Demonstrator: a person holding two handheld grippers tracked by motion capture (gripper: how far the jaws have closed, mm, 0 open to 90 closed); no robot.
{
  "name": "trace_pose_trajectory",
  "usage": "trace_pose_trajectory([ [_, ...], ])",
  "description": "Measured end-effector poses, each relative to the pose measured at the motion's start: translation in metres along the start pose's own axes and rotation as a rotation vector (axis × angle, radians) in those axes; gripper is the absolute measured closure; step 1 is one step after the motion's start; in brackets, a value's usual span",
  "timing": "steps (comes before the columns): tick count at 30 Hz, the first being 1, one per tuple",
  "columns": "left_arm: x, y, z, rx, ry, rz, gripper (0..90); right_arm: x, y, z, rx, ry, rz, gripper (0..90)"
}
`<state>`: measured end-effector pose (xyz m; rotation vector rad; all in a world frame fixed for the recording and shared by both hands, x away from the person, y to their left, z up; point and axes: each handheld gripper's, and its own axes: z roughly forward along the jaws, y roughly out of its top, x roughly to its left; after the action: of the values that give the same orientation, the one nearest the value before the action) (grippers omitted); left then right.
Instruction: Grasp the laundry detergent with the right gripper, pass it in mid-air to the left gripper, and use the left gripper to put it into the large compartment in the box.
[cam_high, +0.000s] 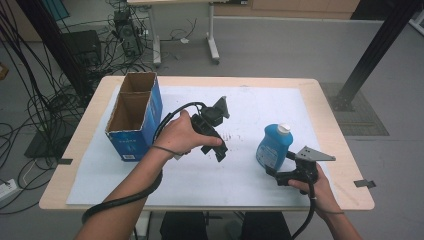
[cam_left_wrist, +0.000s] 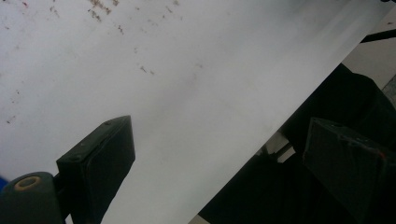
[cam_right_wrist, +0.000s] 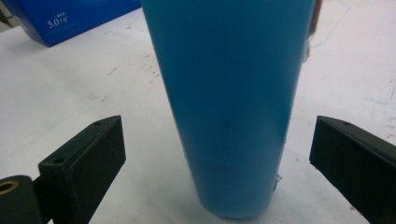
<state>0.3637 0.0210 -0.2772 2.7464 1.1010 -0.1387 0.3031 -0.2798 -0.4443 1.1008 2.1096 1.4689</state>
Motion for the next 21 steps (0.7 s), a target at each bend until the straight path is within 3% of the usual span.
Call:
trace_pose_trajectory([
  [7,-0.0001,-0.0003,-0.0011,-0.005,0.000,0.000,9.3,-0.0002,0.0004,0.0001,-0.053,0.004,-0.002,3.1],
  [21,0.0006,-0.0026,-0.0025,-0.010,0.003,-0.005,9.4,0.0012,0.0006,0.0035,-0.064,-0.006,-0.008,3.2],
])
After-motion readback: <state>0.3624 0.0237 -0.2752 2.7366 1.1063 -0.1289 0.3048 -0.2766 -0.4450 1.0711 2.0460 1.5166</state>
